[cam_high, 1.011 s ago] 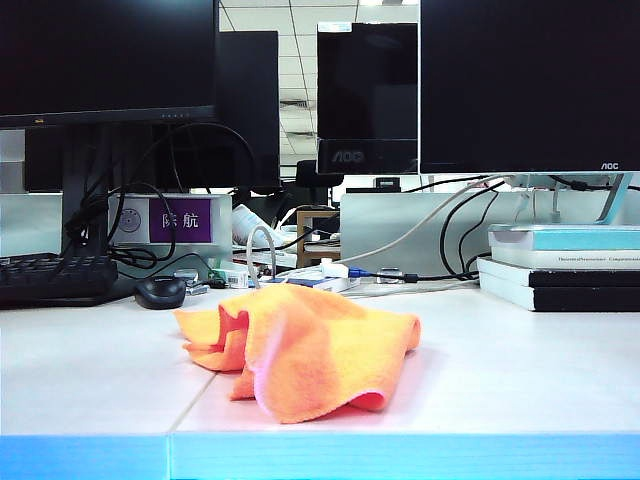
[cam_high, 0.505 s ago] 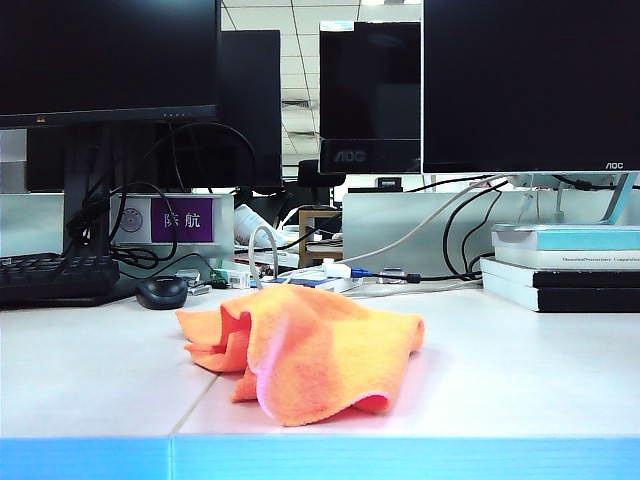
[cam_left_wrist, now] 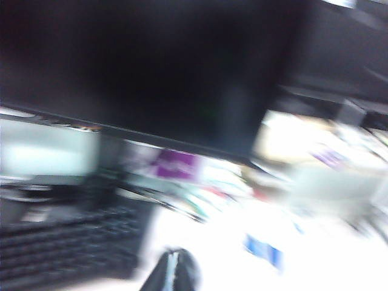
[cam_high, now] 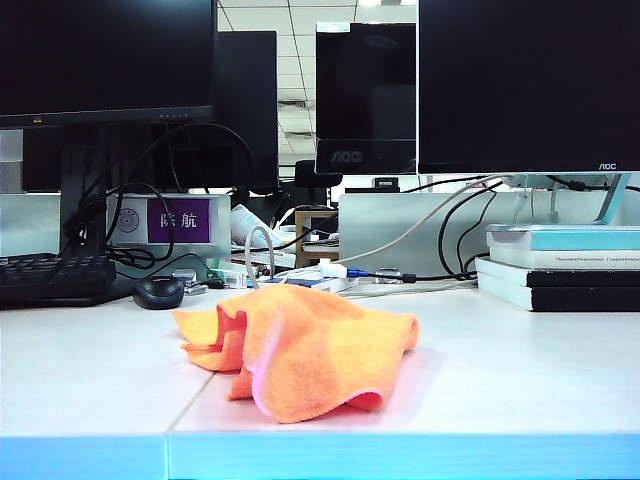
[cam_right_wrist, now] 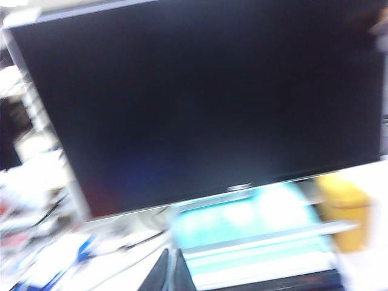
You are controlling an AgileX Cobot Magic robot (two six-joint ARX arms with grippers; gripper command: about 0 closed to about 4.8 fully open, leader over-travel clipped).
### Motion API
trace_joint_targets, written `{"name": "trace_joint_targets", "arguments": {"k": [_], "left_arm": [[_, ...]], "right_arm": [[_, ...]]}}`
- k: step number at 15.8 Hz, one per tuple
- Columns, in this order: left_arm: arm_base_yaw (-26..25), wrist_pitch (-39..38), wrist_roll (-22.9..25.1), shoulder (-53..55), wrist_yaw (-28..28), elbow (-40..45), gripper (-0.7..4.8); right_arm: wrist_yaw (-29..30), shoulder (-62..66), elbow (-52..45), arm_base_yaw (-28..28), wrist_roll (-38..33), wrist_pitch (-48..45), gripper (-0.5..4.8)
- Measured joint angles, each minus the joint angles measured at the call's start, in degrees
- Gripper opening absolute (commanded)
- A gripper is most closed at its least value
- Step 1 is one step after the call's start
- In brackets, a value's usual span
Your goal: Wipe the table from back to front using the rag.
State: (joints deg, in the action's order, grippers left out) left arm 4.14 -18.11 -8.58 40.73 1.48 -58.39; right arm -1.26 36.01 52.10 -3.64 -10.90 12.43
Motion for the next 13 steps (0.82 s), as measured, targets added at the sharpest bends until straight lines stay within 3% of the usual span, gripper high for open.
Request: {"name": "trace_joint_targets", "arguments": {"k": [2,3,5,8,11,13], "left_arm": [[0.0,-2.8,-1.2,3.7,10.2,-4.4,-0.03],[0.0,-3.1,-1.4,4.8,12.4,-6.1,-0.03],[0.1,-4.5,-1.5,4.8,14.3,-8.4,-0.03],[0.9,-8.7,-1.5,5.1,19.5,-11.5,-0.03],[0.9,-16.2,-1.4,5.0,20.2,-16.9,-0.03],[0.9,-18.3,-1.1,5.2,20.6,-17.2,-0.03]], "right_arm": [[4.4,7.4,6.6,0.9,0.2,1.7,-0.02],[6.5,11.8,10.5,3.4,0.4,2.5,-0.02],[7.5,16.8,14.5,8.8,1.6,3.7,-0.02],[7.5,24.2,19.6,22.7,4.7,7.8,-0.02],[7.3,31.5,20.0,37.0,6.7,16.6,-0.02],[9.1,35.2,20.0,40.8,7.0,20.6,-0.02]]}}
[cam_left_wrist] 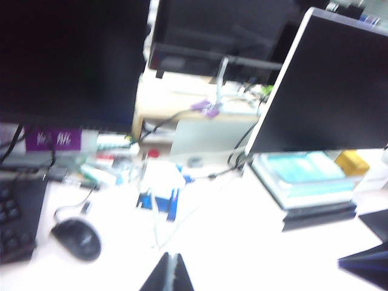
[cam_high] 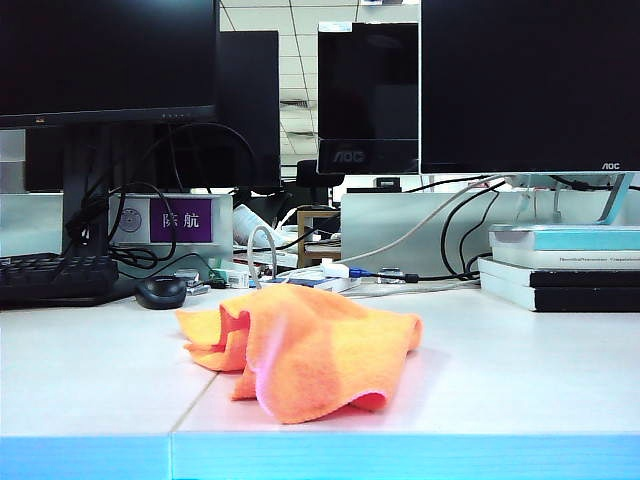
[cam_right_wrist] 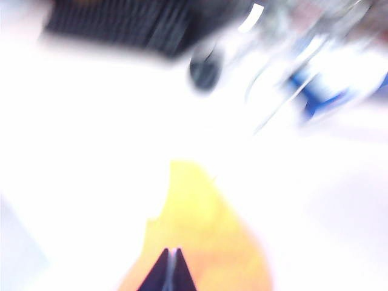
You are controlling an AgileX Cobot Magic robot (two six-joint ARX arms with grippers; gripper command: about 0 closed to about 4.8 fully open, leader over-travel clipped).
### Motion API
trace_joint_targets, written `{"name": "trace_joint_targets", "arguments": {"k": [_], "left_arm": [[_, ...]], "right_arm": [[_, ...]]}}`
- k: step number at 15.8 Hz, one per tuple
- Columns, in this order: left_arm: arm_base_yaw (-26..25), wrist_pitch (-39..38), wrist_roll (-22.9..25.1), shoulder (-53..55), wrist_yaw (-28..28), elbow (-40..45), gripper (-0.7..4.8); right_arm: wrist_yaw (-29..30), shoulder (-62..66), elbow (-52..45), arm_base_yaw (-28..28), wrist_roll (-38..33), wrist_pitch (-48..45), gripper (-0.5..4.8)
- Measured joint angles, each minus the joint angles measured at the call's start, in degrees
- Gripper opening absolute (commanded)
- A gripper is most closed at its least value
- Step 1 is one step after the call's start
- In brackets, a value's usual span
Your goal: Wipe the table from back to front using the rag.
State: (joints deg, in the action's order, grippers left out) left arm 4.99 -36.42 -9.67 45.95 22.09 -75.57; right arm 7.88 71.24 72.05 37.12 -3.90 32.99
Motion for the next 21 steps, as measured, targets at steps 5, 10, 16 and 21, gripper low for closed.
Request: {"name": "trace_joint_targets", "arguments": {"k": [5,10,16,21], "left_arm": [[0.3,-4.6,2.7,1.3,-2.2,0.0,-0.03],[10.3,-5.9,5.2,4.7,-4.6,0.0,-0.03],[13.6,-4.6,5.1,5.6,-6.7,0.0,-0.03],[13.6,-4.5,5.1,5.6,-6.7,0.0,-0.03]], "right_arm": [[2.4,5.5,0.0,2.8,0.3,1.8,-0.02],[2.6,12.7,0.2,3.6,2.9,2.0,1.60],[5.5,26.6,0.2,3.6,4.0,-3.6,2.30],[2.2,36.2,0.2,3.5,4.0,-5.9,0.67]]}}
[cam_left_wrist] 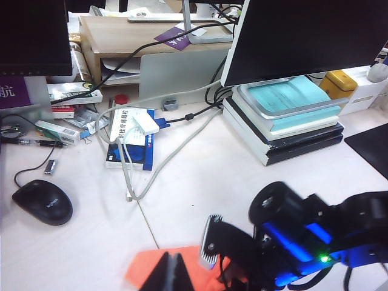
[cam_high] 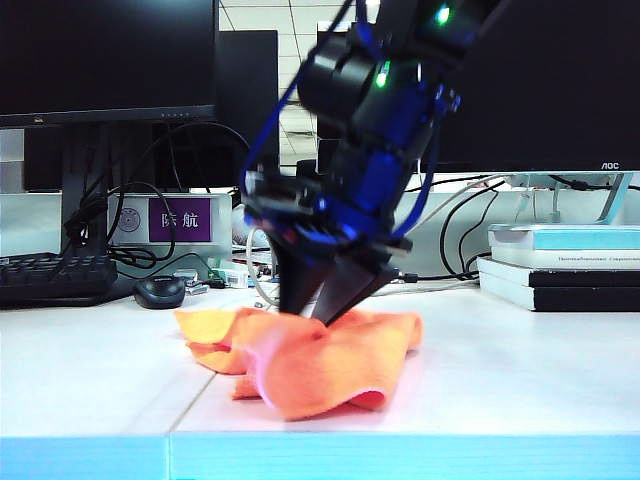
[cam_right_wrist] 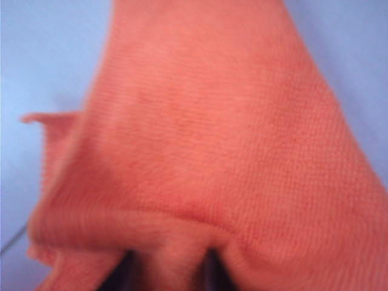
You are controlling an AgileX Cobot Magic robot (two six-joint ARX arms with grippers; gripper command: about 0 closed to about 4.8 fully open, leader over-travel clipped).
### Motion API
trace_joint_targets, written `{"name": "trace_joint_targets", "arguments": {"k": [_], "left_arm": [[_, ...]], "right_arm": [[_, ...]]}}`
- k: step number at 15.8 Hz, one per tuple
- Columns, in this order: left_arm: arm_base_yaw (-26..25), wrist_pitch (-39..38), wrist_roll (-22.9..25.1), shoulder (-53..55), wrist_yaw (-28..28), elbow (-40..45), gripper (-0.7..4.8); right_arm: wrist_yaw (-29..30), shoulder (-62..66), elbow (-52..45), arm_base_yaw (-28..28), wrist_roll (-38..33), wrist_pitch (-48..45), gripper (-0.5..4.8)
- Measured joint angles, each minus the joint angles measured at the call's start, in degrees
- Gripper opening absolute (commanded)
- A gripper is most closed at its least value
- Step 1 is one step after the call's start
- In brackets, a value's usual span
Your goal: Wipe the table from back to front using the rag.
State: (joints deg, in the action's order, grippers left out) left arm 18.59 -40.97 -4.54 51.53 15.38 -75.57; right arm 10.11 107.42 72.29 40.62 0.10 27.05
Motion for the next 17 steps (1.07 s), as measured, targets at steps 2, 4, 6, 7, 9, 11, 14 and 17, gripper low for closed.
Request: {"name": "trace_joint_targets", "arguments": {"k": [2,4,6,7,9,11,14,17], "left_arm": [[0.0,0.0,0.0,0.0,0.0,0.0,-0.03],[0.0,0.0,0.0,0.0,0.0,0.0,-0.03],[0.0,0.0,0.0,0.0,0.0,0.0,-0.03],[0.0,0.0,0.0,0.0,0.0,0.0,-0.03],[0.0,0.0,0.0,0.0,0.0,0.0,-0.03],[0.0,0.0,0.0,0.0,0.0,0.0,-0.03],[0.0,0.0,0.0,0.2,0.0,0.0,-0.03],[0.0,0.0,0.0,0.2,0.0,0.0,-0.03]], "right_arm": [[0.0,0.9,0.0,0.0,0.0,0.3,-0.07],[-0.2,0.9,0.0,0.0,0.2,1.5,-0.07],[-3.0,0.8,0.2,0.0,0.2,4.4,-0.07],[-3.4,0.5,0.6,0.1,1.5,9.3,-0.07],[-3.4,0.4,0.7,0.1,1.6,11.0,-0.06],[-1.8,0.2,0.9,0.1,1.7,13.9,-0.07],[-1.5,0.0,1.0,2.0,1.7,17.3,-0.06],[-1.8,-0.1,1.0,2.7,1.5,17.8,-0.06]]}}
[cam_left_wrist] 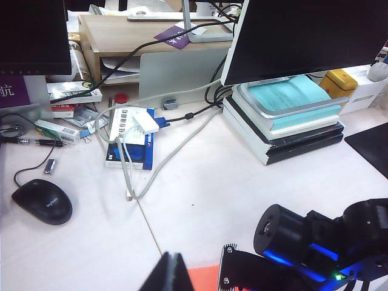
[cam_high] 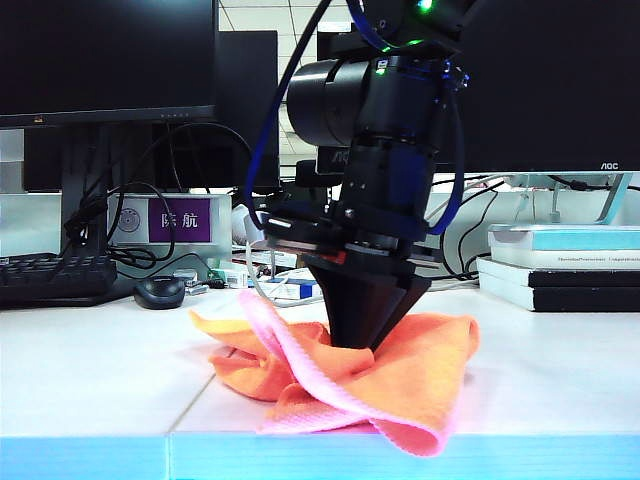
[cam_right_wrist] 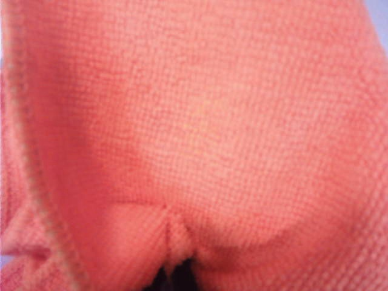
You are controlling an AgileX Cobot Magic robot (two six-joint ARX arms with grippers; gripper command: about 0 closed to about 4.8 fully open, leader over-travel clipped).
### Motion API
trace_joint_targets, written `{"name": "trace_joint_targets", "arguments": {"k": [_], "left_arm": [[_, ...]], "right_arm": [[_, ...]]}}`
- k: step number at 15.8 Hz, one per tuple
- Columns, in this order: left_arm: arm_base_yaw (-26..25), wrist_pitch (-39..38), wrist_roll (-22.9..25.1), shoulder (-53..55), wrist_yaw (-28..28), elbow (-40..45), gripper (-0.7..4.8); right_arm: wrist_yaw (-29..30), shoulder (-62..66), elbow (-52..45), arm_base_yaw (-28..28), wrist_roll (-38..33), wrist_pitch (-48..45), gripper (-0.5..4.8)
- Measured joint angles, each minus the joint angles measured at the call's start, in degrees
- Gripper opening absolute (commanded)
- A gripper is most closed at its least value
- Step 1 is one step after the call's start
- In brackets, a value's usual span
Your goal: Wipe the table from back to front using the rag.
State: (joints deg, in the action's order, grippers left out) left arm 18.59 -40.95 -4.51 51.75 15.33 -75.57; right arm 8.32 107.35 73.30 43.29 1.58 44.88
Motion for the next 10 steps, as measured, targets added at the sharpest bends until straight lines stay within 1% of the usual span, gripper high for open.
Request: {"name": "trace_joint_targets", "arguments": {"k": [2,5,7,9,10], "left_arm": [[0.0,0.0,0.0,0.0,0.0,0.0,-0.03],[0.0,0.0,0.0,0.0,0.0,0.0,-0.03],[0.0,0.0,0.0,0.0,0.0,0.0,-0.03],[0.0,0.0,0.0,0.1,0.0,0.0,-0.03],[0.0,0.0,0.0,0.1,0.0,0.0,-0.03]], "right_arm": [[0.2,0.0,0.0,0.1,0.0,0.9,-0.06],[0.5,0.0,0.0,-0.4,-8.3,0.8,-0.06],[-0.3,0.1,0.0,-0.9,-11.0,0.4,-0.06],[1.1,1.0,0.2,-2.3,-11.5,0.5,-0.06],[2.7,1.8,0.5,-3.4,-11.9,1.0,-0.06]]}}
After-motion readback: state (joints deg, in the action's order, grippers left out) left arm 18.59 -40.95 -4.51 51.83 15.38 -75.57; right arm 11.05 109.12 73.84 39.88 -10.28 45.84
